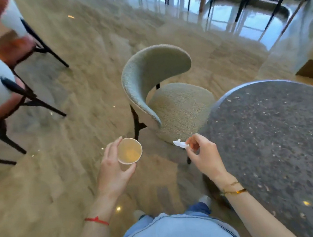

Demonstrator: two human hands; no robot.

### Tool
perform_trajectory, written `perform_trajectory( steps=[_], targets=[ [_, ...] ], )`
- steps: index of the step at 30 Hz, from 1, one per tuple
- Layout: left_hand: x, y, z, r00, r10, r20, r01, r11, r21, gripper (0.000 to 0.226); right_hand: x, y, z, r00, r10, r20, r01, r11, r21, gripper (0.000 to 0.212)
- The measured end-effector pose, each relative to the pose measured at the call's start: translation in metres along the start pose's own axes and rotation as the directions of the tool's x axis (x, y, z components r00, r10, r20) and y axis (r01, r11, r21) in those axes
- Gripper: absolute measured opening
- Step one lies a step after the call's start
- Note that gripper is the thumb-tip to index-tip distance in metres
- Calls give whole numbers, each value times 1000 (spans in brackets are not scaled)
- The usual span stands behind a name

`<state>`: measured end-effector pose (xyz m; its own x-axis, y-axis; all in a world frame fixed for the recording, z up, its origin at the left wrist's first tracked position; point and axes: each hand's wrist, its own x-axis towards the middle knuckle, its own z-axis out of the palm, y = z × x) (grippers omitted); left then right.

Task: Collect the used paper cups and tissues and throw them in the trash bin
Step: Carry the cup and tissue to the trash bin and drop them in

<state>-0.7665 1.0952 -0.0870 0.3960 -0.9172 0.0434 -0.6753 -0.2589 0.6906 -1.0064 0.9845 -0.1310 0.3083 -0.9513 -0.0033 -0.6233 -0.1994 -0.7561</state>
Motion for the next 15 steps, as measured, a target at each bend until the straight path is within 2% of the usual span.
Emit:
perform_trajectory(
  steps=[3,7,11,15],
  targets=[
    [-25,-53,-62,986,-110,-122,113,994,14,77,6,-59,56,989,-117,89,116,993,17,13],
    [-63,-121,-130,934,-228,-275,244,969,25,78,10,-136,134,942,-249,224,247,968,39,13],
    [-100,-176,-180,846,-356,-398,371,928,-42,80,11,-205,202,864,-367,344,359,929,90,15],
    [-130,-221,-215,725,-466,-507,479,870,-115,80,13,-264,266,774,-430,464,436,894,103,17]
  ],
)
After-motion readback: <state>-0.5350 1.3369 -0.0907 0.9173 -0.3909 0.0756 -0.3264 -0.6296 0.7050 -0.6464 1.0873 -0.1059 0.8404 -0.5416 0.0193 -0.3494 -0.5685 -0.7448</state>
